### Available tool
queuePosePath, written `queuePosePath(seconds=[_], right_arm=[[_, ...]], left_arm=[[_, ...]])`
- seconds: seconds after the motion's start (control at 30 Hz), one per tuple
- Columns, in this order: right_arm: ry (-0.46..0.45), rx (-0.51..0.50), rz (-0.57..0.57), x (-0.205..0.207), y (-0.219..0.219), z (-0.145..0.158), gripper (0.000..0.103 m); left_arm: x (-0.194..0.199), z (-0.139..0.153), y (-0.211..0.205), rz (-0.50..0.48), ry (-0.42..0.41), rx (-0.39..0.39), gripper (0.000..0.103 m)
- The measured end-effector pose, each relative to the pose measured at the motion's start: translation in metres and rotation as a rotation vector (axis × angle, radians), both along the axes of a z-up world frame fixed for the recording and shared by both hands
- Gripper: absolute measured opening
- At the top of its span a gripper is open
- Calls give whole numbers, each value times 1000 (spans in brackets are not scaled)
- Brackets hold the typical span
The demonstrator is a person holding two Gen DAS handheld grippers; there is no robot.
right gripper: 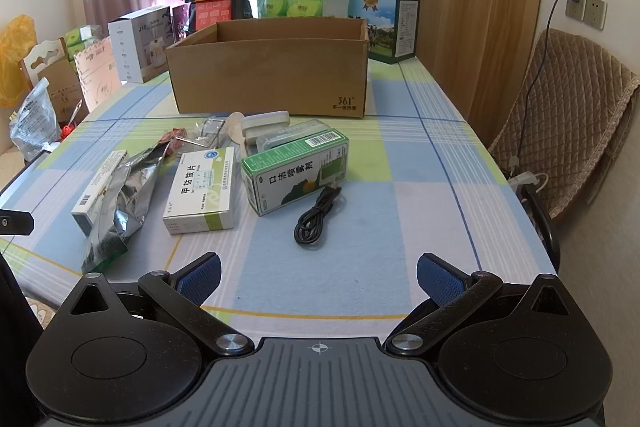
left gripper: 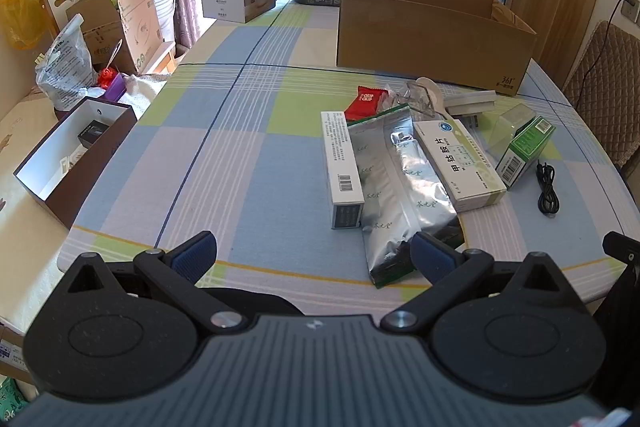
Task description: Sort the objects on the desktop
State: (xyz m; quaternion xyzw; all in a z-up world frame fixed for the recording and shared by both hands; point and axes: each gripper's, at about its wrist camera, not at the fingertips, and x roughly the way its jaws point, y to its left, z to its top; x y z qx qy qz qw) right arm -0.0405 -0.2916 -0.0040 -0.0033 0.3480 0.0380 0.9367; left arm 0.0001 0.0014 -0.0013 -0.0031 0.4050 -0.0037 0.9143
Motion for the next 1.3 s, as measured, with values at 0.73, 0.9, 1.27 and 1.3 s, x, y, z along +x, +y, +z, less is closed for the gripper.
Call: queuePosePath(seconds=[0.73, 0.9, 1.27, 1.3], right_arm=[[-2, -2, 2, 0, 0, 0, 101], [-2, -2, 3, 0, 0, 0, 101], [-3, -3, 4, 0, 0, 0, 101], [-3, -3, 4, 0, 0, 0, 101]], left_arm=[[0, -1, 0, -1, 1, 3, 102], [0, -1, 0, -1, 1, 3, 102], [0, -1, 0, -1, 1, 4, 102], [0, -1, 0, -1, 1, 4, 102]])
